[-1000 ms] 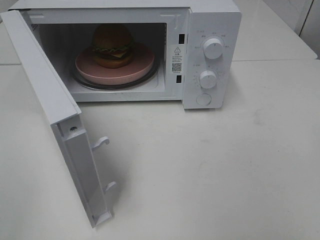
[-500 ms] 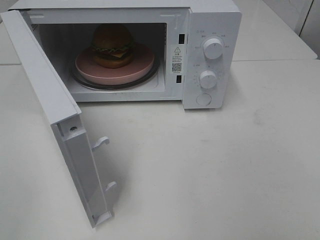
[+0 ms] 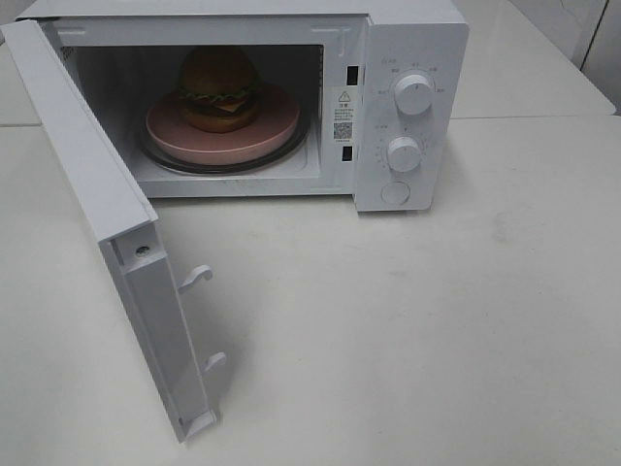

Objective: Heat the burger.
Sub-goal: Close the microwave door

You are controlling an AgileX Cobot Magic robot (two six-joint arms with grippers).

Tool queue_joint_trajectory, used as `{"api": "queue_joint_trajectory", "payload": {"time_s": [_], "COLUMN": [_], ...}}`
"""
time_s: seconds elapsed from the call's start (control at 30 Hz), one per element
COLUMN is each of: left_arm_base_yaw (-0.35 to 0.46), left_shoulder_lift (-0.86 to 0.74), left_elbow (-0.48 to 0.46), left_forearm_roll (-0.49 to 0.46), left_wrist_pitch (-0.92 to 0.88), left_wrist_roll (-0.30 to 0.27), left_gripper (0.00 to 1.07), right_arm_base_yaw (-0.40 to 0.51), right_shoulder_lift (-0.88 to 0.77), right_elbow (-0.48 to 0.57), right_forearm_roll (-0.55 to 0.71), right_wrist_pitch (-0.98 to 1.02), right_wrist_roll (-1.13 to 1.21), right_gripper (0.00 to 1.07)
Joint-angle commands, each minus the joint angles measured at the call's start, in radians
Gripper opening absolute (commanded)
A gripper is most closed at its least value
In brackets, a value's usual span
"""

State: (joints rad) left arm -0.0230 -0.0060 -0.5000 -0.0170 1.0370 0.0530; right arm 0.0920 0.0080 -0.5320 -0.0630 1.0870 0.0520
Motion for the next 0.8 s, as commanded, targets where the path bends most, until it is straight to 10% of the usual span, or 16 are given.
{"api": "queue_joint_trajectory", "payload": {"time_s": [0.03, 0.8], "left_arm_base_yaw": [-0.003, -0.003], "left_shoulder_lift": [-0.021, -0.021], "left_elbow": [0.003, 0.003], "left_forearm_roll": [0.001, 0.001], "left_wrist_pitch": [-0.001, -0.001], "left_wrist_roll": [-0.004, -0.004], "left_gripper": [0.98, 0.98], "right_arm_base_yaw": [-0.026, -0.044], "right_shoulder_lift": [-0.035, -0.038], "right_elbow": [0.027, 0.027], "right_forearm_roll": [0.039, 0.045], "right_wrist_pitch": [-0.050, -0.050], "right_wrist_roll": [-0.010, -0.018], "right_gripper": [0.78, 0.76]}}
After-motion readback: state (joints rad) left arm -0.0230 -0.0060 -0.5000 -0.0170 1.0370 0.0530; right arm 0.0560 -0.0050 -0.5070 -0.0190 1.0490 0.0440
